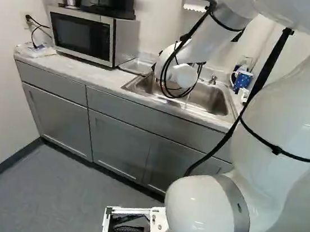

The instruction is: Rinse the cup and place it in the tray

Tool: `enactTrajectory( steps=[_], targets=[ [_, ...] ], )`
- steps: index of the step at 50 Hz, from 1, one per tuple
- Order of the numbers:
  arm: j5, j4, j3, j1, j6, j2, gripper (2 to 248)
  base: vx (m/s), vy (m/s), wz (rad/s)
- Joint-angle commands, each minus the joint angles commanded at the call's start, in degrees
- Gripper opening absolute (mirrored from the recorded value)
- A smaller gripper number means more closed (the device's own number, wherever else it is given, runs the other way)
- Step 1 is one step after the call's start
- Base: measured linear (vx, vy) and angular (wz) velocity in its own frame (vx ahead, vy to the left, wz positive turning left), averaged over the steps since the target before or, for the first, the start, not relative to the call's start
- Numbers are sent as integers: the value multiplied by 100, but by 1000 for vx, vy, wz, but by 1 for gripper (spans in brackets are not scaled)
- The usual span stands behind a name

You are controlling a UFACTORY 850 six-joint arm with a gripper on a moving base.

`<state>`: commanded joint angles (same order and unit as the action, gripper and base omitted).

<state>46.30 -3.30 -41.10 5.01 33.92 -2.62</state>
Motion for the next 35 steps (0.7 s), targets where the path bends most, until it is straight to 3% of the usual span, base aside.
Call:
enactTrajectory(
  steps=[35],
  targets=[
    [0, 0, 0, 0, -2107, 0, 125, 0, 0, 0]
  ],
)
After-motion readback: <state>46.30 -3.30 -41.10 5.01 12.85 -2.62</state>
